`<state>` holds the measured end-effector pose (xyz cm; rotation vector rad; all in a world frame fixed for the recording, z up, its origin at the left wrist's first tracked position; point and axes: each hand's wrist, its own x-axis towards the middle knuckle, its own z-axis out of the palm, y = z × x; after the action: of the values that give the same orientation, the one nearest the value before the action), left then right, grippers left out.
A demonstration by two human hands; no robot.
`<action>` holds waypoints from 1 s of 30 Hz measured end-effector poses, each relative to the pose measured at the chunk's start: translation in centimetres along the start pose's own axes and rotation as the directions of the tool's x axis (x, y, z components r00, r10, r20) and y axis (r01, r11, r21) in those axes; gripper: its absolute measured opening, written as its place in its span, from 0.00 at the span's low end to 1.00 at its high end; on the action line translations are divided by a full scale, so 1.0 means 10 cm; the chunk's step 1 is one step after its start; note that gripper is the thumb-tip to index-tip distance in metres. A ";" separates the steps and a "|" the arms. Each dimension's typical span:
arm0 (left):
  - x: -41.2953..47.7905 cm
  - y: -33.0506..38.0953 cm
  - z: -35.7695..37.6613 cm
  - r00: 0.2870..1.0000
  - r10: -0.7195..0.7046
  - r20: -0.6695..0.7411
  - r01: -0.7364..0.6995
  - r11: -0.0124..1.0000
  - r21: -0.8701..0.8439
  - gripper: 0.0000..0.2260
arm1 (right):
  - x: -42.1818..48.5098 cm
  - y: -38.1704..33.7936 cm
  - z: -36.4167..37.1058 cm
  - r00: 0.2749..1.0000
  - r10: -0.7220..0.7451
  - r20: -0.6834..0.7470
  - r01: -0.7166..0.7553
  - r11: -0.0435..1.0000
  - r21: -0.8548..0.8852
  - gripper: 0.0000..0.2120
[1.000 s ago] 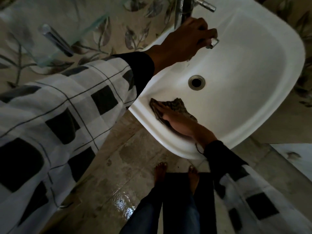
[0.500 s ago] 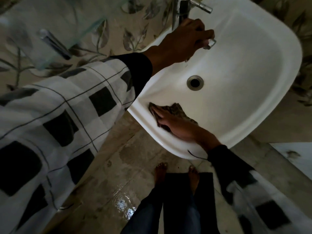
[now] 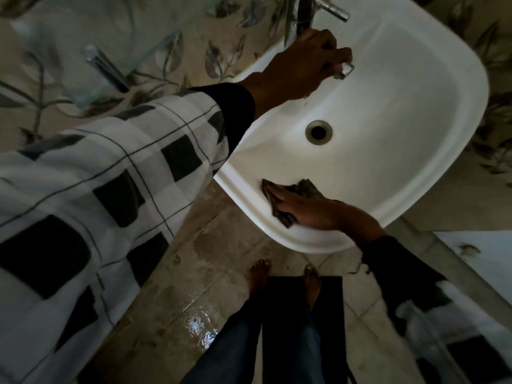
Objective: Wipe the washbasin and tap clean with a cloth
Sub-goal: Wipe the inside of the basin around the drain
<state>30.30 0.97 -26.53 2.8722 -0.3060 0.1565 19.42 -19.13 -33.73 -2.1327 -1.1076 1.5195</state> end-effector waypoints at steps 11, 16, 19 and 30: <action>-0.02 0.04 -0.03 1.000 -0.003 -0.018 0.003 1.000 -0.026 0.18 | -0.27 -0.19 0.20 0.966 0.157 -0.207 -0.137 0.985 0.109 0.23; -0.01 0.00 0.00 0.999 -0.042 -0.033 0.041 0.999 -0.021 0.18 | -0.01 -0.02 0.05 0.964 0.250 -0.092 -0.257 0.963 -0.083 0.27; -0.01 0.02 0.04 0.999 -0.034 -0.035 0.033 0.999 -0.030 0.18 | -0.21 -0.12 0.04 0.999 0.042 -0.033 -0.046 0.989 -0.139 0.25; -0.03 0.03 0.00 0.999 -0.025 -0.034 0.025 1.000 -0.010 0.19 | -0.38 -0.24 0.10 0.992 0.110 -0.060 -0.118 0.979 -0.164 0.24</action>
<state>29.91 0.77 -26.55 2.8594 -0.2637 0.1980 17.01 -20.50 -30.06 -2.3712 -1.1508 1.4574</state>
